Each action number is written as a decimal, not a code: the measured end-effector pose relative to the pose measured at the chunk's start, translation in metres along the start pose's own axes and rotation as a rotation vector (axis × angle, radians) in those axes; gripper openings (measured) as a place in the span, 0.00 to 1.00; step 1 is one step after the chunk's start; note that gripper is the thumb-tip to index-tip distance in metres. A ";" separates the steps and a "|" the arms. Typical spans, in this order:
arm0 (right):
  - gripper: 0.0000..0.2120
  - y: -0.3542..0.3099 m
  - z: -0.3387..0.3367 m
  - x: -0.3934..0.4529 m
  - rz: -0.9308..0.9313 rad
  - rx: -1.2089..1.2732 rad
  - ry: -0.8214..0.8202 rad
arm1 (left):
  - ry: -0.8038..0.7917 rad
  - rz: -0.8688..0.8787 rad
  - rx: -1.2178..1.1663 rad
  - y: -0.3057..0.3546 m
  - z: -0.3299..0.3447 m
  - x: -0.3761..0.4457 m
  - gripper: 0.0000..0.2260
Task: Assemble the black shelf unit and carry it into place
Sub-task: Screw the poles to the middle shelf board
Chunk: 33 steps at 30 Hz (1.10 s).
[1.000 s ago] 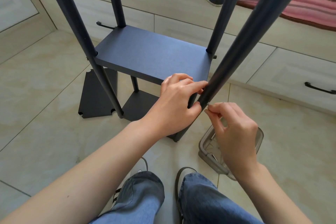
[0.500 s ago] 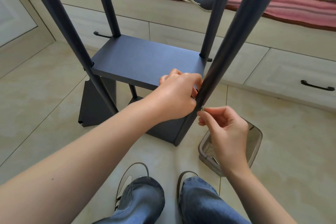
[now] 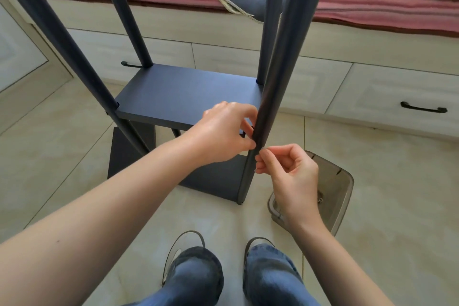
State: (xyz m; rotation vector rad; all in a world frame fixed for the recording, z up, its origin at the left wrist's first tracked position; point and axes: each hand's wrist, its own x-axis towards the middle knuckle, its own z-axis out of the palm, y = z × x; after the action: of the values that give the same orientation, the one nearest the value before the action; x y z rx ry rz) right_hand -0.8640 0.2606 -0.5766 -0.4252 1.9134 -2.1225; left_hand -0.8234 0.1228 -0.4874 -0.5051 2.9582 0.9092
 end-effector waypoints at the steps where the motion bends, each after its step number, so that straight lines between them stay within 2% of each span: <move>1: 0.03 0.000 0.000 0.000 -0.002 -0.003 -0.003 | -0.002 -0.003 0.003 0.000 0.000 0.000 0.11; 12: 0.03 0.001 -0.006 -0.001 -0.034 -0.025 -0.039 | 0.021 -0.021 -0.007 -0.006 0.003 0.002 0.11; 18: 0.07 0.000 -0.010 -0.004 -0.116 -0.141 -0.063 | 0.086 0.026 0.079 -0.010 0.009 0.002 0.08; 25: 0.03 -0.002 -0.011 0.000 -0.048 -0.053 -0.081 | 0.096 0.028 0.059 -0.010 0.010 0.002 0.11; 33: 0.03 -0.001 -0.013 0.005 -0.034 -0.043 -0.129 | 0.120 0.031 0.037 -0.010 0.011 0.001 0.11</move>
State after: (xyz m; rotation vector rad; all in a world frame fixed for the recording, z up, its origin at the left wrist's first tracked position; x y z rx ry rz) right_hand -0.8734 0.2713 -0.5762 -0.5914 1.8946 -2.0249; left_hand -0.8227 0.1208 -0.5016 -0.5321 3.0920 0.8537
